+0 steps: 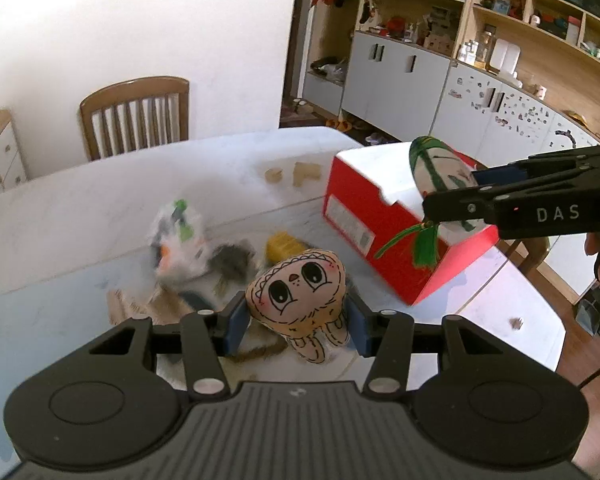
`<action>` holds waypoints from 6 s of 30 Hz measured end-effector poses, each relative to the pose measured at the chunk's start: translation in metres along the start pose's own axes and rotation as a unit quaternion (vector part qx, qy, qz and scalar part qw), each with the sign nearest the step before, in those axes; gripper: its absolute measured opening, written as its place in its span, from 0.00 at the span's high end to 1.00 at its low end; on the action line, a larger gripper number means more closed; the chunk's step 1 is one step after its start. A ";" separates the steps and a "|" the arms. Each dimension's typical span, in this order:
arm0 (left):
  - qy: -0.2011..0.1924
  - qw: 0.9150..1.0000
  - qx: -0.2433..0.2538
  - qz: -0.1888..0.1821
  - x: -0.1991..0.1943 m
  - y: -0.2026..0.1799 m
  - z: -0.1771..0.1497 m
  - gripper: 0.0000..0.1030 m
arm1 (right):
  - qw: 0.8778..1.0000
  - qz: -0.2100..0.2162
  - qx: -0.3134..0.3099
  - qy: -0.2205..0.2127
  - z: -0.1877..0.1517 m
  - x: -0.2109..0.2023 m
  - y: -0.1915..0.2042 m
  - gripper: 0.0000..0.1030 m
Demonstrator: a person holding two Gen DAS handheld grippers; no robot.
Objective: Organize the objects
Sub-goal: 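Grasp the beige face plush with left tool while right tool grasps green-hat plush, then carry both plush toys into the red shoebox and lower them inside, then open both tools to release the plush toys in the box, then withdraw both tools from the box back toward the tray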
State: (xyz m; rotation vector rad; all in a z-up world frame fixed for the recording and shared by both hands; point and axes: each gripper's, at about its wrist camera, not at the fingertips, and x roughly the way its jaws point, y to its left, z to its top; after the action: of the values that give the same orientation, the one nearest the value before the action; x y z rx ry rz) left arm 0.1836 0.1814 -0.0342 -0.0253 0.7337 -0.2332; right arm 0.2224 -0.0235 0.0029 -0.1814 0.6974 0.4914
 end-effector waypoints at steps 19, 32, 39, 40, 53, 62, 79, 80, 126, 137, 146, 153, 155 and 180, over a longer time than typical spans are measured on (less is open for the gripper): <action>0.020 0.998 0.057 -0.006 0.097 -0.127 0.087 0.51 | 1.000 -0.026 0.011 0.000 0.004 0.016 -0.161 0.45; 0.056 0.994 0.097 -0.007 0.183 -0.188 0.127 0.51 | 0.999 -0.026 -0.008 0.035 -0.012 0.053 -0.232 0.45; 0.116 0.989 0.095 0.006 0.246 -0.196 0.124 0.51 | 0.996 -0.003 -0.035 0.078 -0.027 0.086 -0.243 0.45; 0.125 0.988 0.093 0.007 0.253 -0.196 0.123 0.51 | 0.996 -0.001 -0.039 0.084 -0.029 0.090 -0.243 0.45; 0.234 0.968 0.086 0.034 0.323 -0.191 0.117 0.50 | 0.982 0.025 -0.063 0.174 -0.042 0.141 -0.249 0.45; 0.277 0.957 0.080 0.038 0.340 -0.188 0.110 0.50 | 0.974 0.033 -0.055 0.216 -0.050 0.156 -0.248 0.45; 0.279 0.956 0.083 0.038 0.342 -0.189 0.110 0.35 | 0.974 0.050 -0.043 0.219 -0.052 0.156 -0.258 0.40; 0.275 0.957 0.082 0.037 0.339 -0.189 0.110 0.34 | 0.974 0.050 -0.043 0.217 -0.052 0.155 -0.258 0.40; 0.034 0.999 0.039 -0.008 0.090 -0.126 0.104 0.26 | 0.998 0.064 0.001 0.023 -0.019 -0.007 -0.146 0.12; 0.002 1.000 0.013 0.005 0.040 -0.066 0.067 0.20 | 0.997 0.073 0.023 -0.011 -0.023 -0.014 -0.085 0.05; -0.024 0.999 -0.030 0.017 0.007 -0.013 0.036 0.09 | 0.996 0.070 0.048 -0.029 -0.029 -0.012 -0.038 0.05; -0.046 0.998 -0.046 0.022 -0.009 0.020 0.015 0.00 | 0.996 0.068 0.046 -0.028 -0.031 -0.009 -0.003 0.05; -0.054 0.997 -0.048 0.027 -0.013 0.027 0.009 0.00 | 0.996 0.066 0.044 -0.028 -0.032 -0.008 0.006 0.05; -0.025 0.997 -0.070 0.039 -0.008 0.090 -0.086 0.00 | 0.998 0.049 0.039 0.008 -0.050 0.043 0.061 0.01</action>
State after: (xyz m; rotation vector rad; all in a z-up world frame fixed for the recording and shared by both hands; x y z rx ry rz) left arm 0.1384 0.2762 -0.1023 -0.1345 0.6985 -0.1068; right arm 0.1919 0.0300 -0.0632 -0.0781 0.7428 0.5566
